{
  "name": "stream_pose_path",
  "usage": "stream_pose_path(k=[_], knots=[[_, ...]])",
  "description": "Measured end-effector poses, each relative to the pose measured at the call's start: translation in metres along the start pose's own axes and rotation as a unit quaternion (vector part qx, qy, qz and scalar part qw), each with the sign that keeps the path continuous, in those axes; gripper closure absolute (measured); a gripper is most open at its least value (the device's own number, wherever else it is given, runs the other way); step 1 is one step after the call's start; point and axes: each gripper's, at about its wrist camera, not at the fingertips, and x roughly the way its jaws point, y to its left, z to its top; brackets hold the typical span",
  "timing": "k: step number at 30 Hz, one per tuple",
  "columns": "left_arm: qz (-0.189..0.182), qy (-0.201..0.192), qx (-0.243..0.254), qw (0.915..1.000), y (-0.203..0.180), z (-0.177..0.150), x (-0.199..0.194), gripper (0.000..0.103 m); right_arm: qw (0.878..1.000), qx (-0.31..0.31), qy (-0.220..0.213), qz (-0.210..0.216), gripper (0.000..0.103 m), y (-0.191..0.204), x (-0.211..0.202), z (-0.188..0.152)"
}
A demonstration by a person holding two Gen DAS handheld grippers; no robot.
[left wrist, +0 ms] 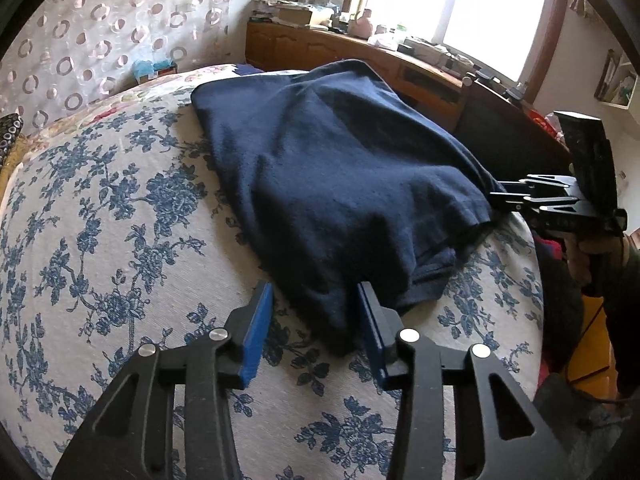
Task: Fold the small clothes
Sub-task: 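Close the left tool on the shirt while the right tool holds it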
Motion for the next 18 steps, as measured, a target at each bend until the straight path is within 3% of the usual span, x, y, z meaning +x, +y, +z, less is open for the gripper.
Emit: stream_pose_path(k=[3,7,13,18], knots=[[-0.012,0.002,0.0,0.9999,-0.002,-0.001,-0.001,0.074,1.0,-0.002,-0.002,0.002,0.091,-0.001,-0.003,-0.002],[-0.016,-0.004,0.003,0.9999,-0.005,0.002,-0.004,0.095,0.999,-0.014,-0.029,-0.007,0.095,0.004,-0.017,0.001],[-0.017,-0.061,0.003,0.998,-0.008,0.029,-0.033,0.097,0.996,-0.028,-0.085,0.0,0.095,0.009,-0.042,0.026],[-0.006,-0.106,0.001,0.9944,0.005,0.077,-0.048,0.097,0.992,-0.024,-0.125,0.007,0.096,-0.001,-0.045,0.068]])
